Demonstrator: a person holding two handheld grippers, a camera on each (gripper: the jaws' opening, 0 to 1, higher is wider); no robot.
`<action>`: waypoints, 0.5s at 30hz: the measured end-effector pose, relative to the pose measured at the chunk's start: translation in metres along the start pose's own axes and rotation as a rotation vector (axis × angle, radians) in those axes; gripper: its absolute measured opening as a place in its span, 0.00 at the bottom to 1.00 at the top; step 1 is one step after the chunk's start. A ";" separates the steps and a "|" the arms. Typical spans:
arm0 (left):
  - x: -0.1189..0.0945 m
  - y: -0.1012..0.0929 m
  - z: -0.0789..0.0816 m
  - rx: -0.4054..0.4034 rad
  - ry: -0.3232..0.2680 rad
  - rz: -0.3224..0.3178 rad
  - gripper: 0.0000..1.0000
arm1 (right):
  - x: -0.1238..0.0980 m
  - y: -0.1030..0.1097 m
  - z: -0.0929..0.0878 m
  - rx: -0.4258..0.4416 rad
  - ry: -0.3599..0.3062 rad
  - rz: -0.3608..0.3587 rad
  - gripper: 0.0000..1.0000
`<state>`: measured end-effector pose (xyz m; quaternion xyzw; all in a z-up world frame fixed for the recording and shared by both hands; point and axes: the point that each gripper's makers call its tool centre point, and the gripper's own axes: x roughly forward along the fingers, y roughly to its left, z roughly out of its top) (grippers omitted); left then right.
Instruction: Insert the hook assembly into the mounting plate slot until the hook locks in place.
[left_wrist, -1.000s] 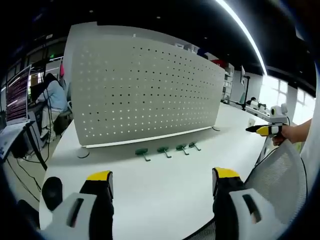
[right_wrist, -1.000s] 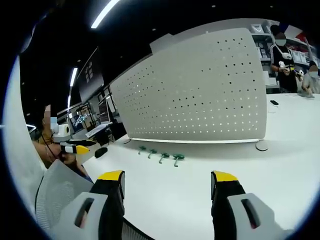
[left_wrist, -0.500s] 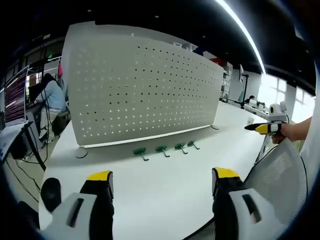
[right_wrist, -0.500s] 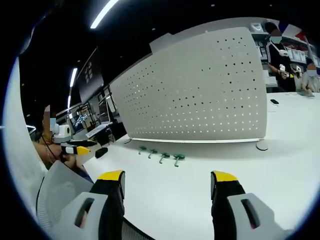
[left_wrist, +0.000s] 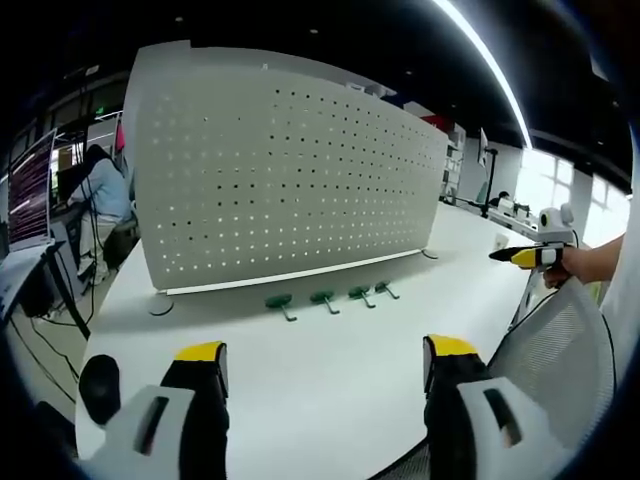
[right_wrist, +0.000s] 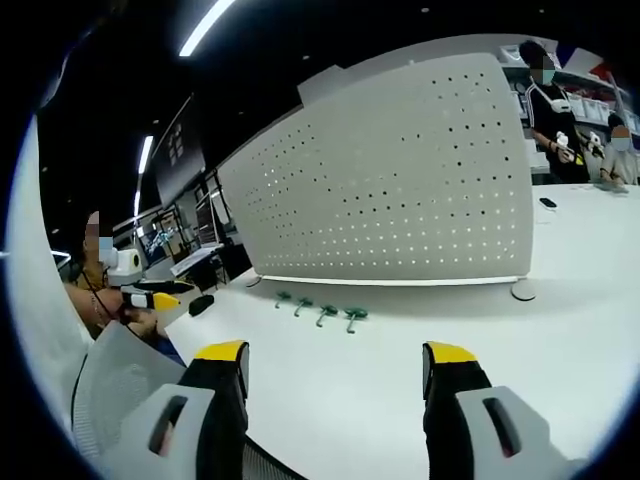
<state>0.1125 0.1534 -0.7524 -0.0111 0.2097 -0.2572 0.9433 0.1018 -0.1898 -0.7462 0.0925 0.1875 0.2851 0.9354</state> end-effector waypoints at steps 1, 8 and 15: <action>0.000 0.000 0.000 -0.001 -0.001 0.000 0.82 | 0.000 0.000 0.000 0.001 0.001 0.000 0.68; 0.003 -0.001 -0.001 0.000 0.009 -0.008 0.82 | 0.001 -0.003 -0.002 -0.002 0.007 -0.003 0.68; 0.006 -0.002 0.001 0.004 0.011 -0.014 0.81 | 0.002 -0.003 -0.002 -0.002 0.007 -0.002 0.68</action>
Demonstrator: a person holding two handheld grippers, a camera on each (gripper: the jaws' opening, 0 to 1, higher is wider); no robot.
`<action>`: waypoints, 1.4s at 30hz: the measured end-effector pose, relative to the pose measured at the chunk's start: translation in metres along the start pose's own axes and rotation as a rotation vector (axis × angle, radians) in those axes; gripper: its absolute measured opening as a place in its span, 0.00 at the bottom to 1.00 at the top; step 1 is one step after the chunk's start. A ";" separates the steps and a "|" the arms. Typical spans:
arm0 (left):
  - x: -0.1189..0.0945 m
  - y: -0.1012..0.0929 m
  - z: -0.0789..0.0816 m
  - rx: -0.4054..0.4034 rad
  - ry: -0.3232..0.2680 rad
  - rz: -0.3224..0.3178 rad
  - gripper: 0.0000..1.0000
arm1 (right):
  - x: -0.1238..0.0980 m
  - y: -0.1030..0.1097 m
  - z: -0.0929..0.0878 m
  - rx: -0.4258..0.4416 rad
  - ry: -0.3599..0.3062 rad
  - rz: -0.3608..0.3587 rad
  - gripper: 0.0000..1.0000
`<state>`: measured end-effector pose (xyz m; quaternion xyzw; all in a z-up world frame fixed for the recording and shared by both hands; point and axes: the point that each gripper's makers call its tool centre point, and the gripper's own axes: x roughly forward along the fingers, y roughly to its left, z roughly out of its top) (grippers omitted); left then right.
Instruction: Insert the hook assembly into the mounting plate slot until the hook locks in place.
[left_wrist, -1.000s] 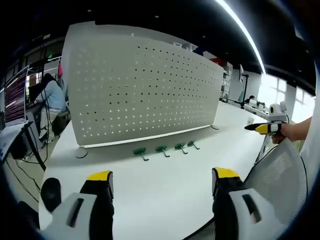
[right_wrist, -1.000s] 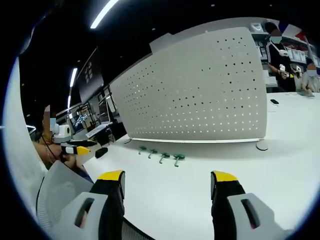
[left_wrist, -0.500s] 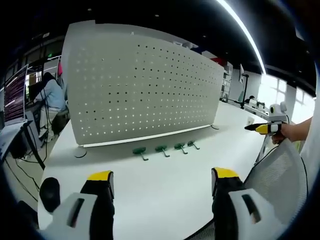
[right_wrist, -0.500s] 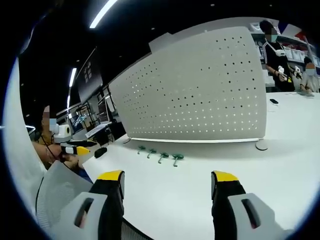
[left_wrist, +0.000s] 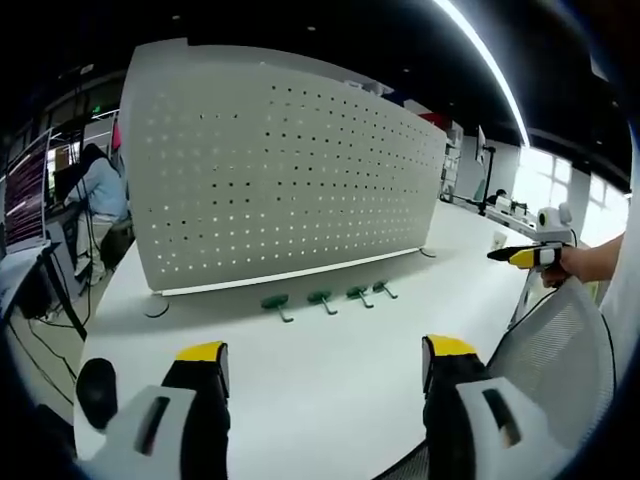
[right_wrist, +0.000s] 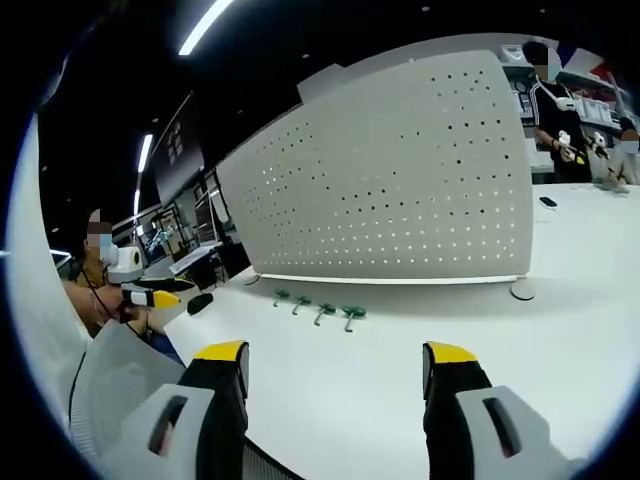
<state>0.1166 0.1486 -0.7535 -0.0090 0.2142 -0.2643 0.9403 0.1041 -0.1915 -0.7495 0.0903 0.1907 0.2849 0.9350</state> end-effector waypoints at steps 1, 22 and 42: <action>0.001 0.000 0.000 0.000 0.001 -0.001 0.81 | 0.000 0.000 0.000 0.001 0.000 0.000 0.68; 0.015 -0.005 0.006 0.031 0.016 -0.028 0.81 | 0.003 -0.005 0.001 -0.003 0.006 0.004 0.68; 0.035 -0.002 0.009 0.097 0.069 -0.067 0.81 | 0.007 0.000 0.001 0.001 0.015 0.014 0.68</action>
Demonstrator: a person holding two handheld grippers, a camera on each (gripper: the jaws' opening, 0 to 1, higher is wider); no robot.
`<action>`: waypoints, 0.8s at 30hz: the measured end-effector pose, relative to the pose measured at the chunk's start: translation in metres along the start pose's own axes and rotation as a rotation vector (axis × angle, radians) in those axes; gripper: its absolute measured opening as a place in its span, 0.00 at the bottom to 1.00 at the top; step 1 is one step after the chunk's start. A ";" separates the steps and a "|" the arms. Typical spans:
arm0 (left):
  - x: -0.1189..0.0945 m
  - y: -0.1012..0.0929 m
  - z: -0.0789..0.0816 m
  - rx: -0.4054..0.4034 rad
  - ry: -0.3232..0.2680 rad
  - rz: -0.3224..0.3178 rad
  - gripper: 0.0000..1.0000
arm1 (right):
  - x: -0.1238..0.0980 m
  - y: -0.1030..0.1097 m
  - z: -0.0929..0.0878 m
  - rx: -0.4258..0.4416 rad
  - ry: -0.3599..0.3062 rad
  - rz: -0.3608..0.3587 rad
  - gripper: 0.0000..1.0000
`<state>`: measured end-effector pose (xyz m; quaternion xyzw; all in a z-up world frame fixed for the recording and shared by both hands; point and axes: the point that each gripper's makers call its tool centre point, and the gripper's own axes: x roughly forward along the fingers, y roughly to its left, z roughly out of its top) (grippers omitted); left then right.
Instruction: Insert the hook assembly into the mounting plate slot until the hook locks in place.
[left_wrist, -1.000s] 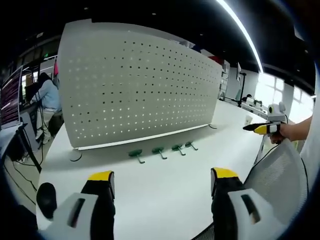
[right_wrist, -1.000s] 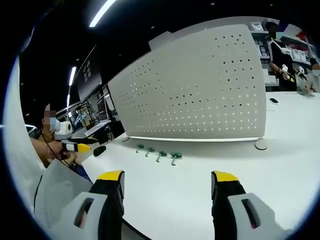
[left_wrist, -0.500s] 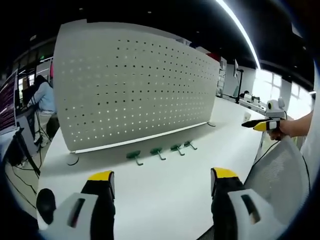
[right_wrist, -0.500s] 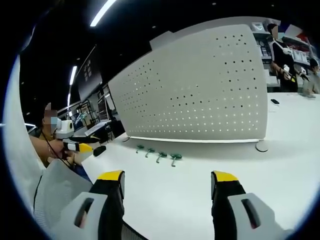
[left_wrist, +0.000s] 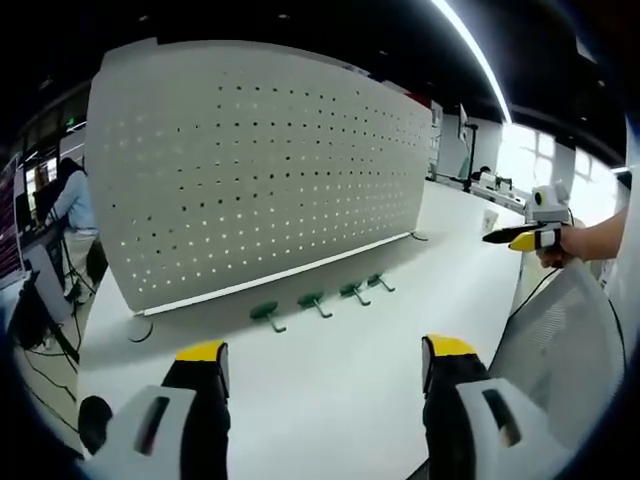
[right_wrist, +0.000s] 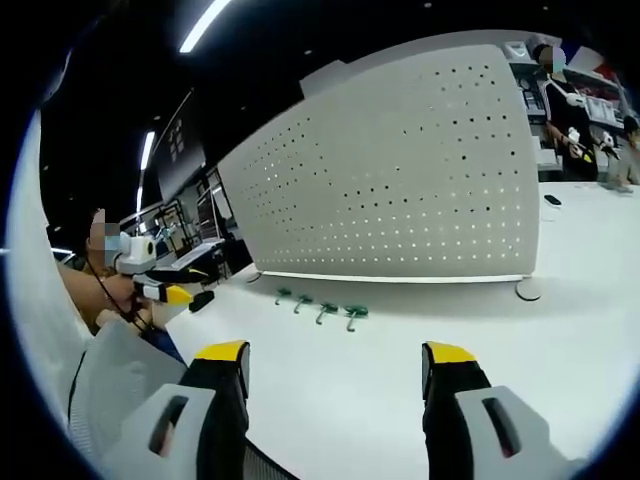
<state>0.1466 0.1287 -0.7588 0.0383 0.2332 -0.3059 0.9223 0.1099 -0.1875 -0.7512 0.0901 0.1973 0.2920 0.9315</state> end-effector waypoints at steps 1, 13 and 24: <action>0.001 0.001 0.000 0.003 0.002 -0.002 0.81 | 0.000 0.000 0.001 -0.001 -0.002 -0.001 0.68; 0.020 0.009 0.011 0.045 0.036 -0.036 0.81 | -0.002 -0.005 0.002 -0.003 0.002 -0.013 0.67; 0.041 0.007 0.013 0.113 0.099 -0.099 0.82 | -0.002 -0.006 0.005 -0.012 0.005 -0.014 0.67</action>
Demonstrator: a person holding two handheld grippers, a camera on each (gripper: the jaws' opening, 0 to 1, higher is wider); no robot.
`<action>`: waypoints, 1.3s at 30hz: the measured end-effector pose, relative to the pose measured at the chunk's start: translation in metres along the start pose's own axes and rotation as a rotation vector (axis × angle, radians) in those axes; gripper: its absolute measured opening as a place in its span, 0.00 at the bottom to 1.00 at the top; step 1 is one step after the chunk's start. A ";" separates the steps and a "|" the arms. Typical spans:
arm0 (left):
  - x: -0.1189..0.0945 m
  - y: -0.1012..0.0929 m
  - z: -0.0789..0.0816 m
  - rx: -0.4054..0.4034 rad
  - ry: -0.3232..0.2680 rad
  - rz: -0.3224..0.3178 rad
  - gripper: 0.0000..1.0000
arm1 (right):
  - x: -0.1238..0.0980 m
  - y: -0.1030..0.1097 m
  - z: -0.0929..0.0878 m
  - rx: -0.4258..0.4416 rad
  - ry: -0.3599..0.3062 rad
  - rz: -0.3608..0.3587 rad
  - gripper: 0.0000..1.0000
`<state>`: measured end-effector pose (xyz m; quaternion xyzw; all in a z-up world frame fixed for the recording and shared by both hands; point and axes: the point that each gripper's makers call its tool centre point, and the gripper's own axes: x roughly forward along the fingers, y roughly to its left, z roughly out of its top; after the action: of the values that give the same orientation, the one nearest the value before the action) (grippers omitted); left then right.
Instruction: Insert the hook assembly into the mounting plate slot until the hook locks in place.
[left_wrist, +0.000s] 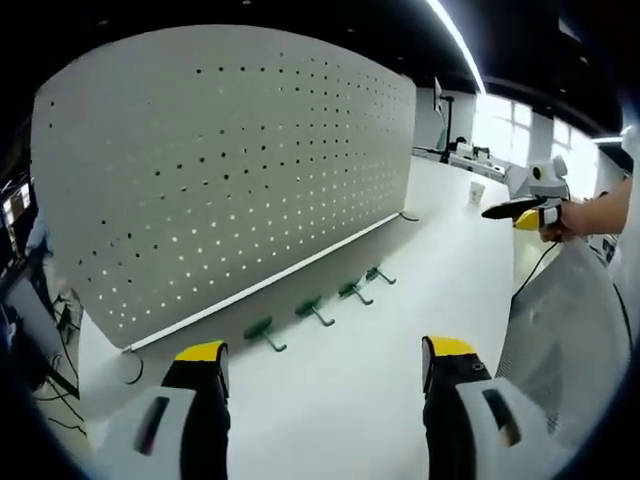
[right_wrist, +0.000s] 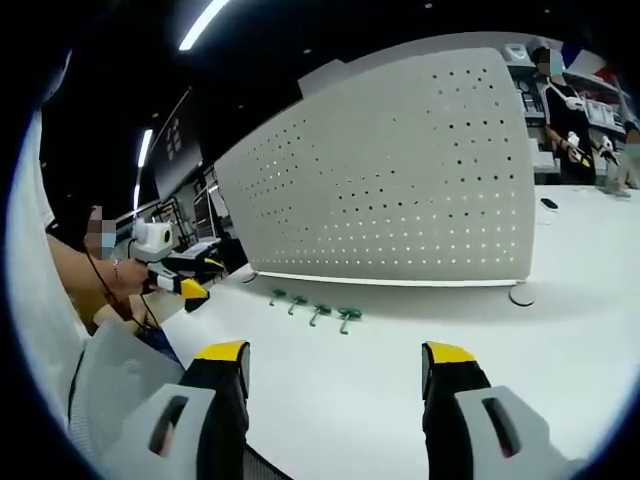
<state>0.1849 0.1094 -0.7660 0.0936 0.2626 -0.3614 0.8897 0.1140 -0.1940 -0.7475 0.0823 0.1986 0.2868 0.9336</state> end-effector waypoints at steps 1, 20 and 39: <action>0.002 0.000 0.000 0.005 0.005 -0.005 0.82 | 0.000 0.000 0.000 0.000 0.002 0.000 0.67; 0.022 0.019 -0.004 0.149 0.140 -0.074 0.80 | -0.003 -0.004 -0.002 0.011 0.001 -0.008 0.67; 0.045 0.032 -0.013 0.298 0.262 -0.157 0.81 | -0.005 -0.003 -0.009 0.025 0.016 -0.005 0.66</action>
<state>0.2295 0.1105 -0.8019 0.2497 0.3261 -0.4494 0.7933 0.1083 -0.1987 -0.7550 0.0911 0.2096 0.2826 0.9316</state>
